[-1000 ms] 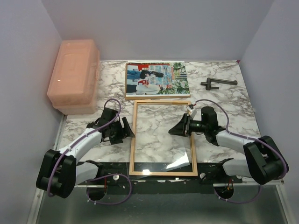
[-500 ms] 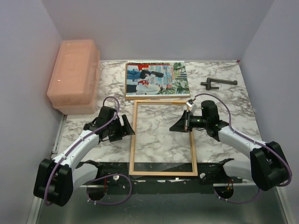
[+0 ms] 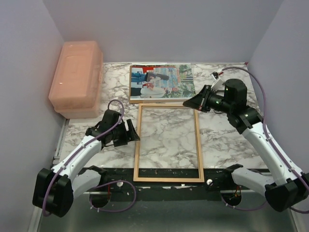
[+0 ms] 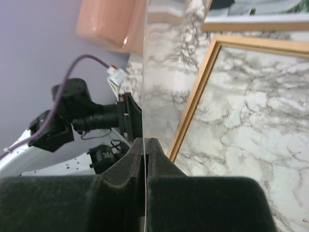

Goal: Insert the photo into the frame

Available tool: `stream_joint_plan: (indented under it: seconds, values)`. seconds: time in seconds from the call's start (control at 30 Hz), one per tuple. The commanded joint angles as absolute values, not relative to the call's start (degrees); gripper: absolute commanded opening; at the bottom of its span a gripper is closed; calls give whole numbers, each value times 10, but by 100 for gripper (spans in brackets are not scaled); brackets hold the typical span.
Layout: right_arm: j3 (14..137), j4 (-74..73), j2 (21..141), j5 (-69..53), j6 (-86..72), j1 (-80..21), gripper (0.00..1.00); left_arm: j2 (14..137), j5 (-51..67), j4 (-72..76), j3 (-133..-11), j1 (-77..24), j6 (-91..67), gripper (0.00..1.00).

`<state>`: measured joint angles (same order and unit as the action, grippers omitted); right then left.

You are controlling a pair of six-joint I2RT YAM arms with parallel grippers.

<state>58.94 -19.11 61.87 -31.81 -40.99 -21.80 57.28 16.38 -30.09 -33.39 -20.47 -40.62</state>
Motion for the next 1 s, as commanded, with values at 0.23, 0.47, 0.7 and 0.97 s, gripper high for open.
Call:
stream_joint_plan:
  seconds: [0.23, 0.47, 0.7, 0.97]
  values:
    - [698, -337, 592, -197, -375, -221, 0, 718, 148, -243, -353, -250, -430, 63]
    - [698, -351, 592, -185, -368, -220, 0, 766, 140, -209, -356, -254, -445, 43]
    - [692, -353, 600, -195, -363, -221, 0, 798, 152, -176, -364, -254, -480, 28]
    - [683, -352, 599, -201, -360, -220, 0, 806, 137, -170, -374, -254, -490, 15]
